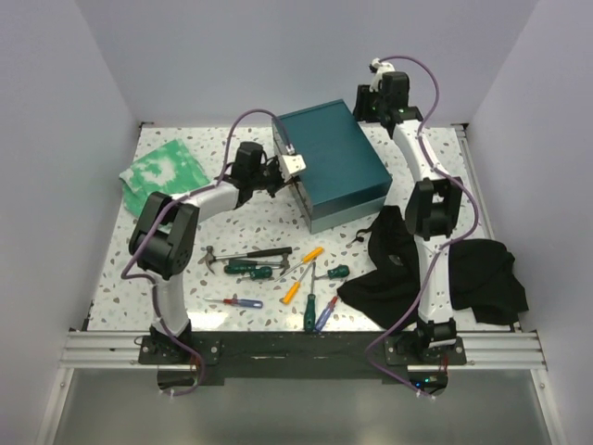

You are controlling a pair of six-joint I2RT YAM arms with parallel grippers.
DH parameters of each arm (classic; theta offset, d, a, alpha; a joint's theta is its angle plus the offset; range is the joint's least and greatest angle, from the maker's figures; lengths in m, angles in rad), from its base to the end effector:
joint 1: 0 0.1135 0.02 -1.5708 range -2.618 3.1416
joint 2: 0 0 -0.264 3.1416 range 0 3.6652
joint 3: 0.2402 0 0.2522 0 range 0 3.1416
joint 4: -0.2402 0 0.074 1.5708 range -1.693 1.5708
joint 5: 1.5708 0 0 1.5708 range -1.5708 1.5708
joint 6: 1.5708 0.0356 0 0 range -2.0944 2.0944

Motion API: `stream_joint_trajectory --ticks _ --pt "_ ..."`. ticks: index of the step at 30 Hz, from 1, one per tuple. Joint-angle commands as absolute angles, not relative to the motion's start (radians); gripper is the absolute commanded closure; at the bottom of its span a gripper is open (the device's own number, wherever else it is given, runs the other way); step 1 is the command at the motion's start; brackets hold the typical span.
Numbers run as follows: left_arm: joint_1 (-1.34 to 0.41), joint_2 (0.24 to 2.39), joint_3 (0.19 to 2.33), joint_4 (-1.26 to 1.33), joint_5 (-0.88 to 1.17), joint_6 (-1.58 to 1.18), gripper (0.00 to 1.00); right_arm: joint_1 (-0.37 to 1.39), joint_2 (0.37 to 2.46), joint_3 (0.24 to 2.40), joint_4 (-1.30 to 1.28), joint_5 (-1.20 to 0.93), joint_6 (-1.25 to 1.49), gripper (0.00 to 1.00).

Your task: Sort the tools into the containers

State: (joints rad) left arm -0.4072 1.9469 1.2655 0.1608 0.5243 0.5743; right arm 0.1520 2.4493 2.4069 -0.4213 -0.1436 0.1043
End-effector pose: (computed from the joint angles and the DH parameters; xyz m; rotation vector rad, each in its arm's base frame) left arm 0.3932 -0.1890 0.1992 1.2290 1.6336 -0.4425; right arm 0.5609 0.0911 0.2827 -0.1394 2.0383 0.3068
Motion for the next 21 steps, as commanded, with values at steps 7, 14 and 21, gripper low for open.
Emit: stream_joint_trajectory --ticks 7,14,21 --pt "-0.328 1.775 1.281 0.103 0.347 0.381 0.71 0.236 2.384 2.451 -0.449 -0.066 0.055 0.36" --pt "-0.279 1.657 1.118 0.178 0.255 0.198 0.27 0.233 2.273 2.381 -0.449 -0.008 0.017 0.24" --pt "-0.224 1.882 1.356 0.014 0.285 -0.197 0.27 0.236 2.237 2.335 -0.46 -0.018 0.031 0.22"
